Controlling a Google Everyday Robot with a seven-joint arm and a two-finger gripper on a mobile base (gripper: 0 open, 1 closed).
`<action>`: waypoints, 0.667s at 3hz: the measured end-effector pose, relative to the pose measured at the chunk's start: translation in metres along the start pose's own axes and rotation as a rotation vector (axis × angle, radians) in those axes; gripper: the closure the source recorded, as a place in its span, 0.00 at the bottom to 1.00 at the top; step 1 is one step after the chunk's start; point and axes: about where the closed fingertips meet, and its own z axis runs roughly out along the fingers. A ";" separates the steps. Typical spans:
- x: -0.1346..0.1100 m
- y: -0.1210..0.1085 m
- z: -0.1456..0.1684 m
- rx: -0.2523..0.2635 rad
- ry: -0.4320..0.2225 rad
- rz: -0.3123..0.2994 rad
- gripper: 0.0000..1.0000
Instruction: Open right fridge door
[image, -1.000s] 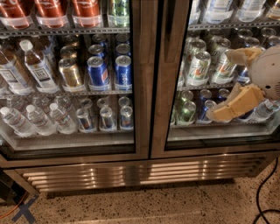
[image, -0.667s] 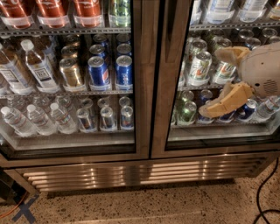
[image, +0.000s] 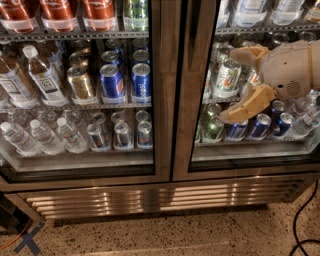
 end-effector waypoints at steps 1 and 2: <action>0.000 0.000 0.000 0.000 -0.001 0.000 0.00; -0.015 -0.007 0.007 0.028 -0.056 -0.057 0.00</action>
Offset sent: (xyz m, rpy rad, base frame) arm 0.0235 0.0251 0.0318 0.0824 -0.2213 0.0323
